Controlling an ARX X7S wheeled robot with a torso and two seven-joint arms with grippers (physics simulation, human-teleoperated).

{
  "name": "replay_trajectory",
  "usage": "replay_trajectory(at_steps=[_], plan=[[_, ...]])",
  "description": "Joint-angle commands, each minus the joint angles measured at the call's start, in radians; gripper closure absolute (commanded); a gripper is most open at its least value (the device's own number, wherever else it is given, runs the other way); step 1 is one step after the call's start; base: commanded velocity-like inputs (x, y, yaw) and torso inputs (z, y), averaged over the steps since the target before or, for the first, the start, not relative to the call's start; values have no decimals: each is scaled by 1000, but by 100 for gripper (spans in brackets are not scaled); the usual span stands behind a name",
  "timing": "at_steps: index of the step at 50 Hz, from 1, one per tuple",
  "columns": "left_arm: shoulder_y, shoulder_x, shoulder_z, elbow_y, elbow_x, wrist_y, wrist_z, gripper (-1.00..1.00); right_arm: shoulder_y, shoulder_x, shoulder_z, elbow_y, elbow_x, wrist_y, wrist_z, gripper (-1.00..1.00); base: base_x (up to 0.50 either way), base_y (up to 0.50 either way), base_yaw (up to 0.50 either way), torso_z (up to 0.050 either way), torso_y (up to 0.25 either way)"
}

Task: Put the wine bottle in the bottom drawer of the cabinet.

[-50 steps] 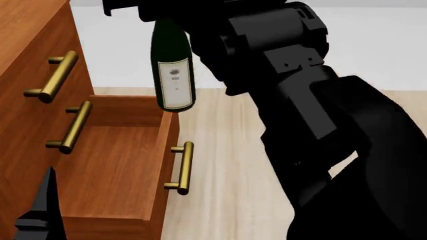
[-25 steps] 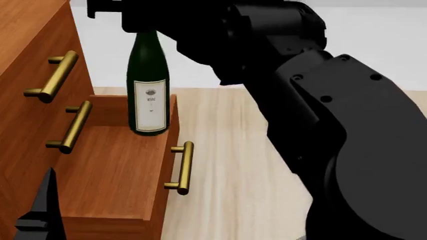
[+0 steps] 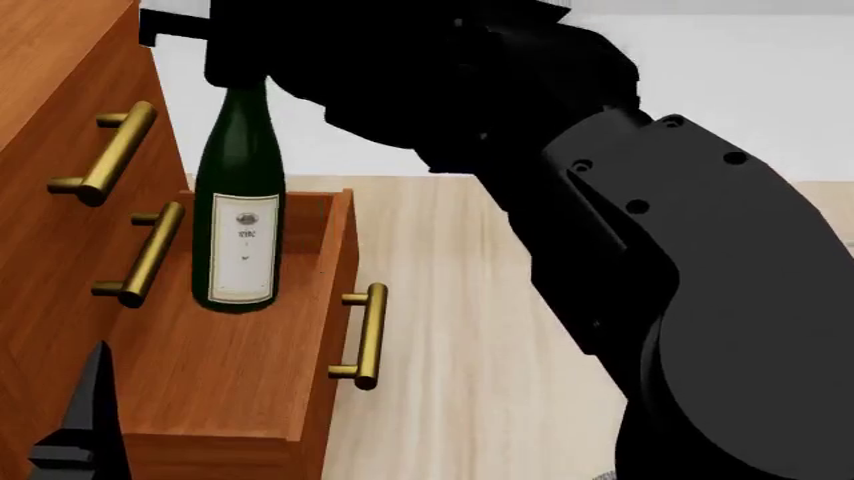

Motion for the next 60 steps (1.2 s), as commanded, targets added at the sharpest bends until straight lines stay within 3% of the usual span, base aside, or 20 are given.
replay_trajectory(at_steps=[1,60], plan=[[9,-10,-11,3,-6,10,-3,-100,-1,0,24,-15,29,-8,-8,100,0,0,0,0,0],[44,-12,-8,-28,16,45,11,-100,-140,0,31,-69,23,-4,36,100,0,0,0,0,1]])
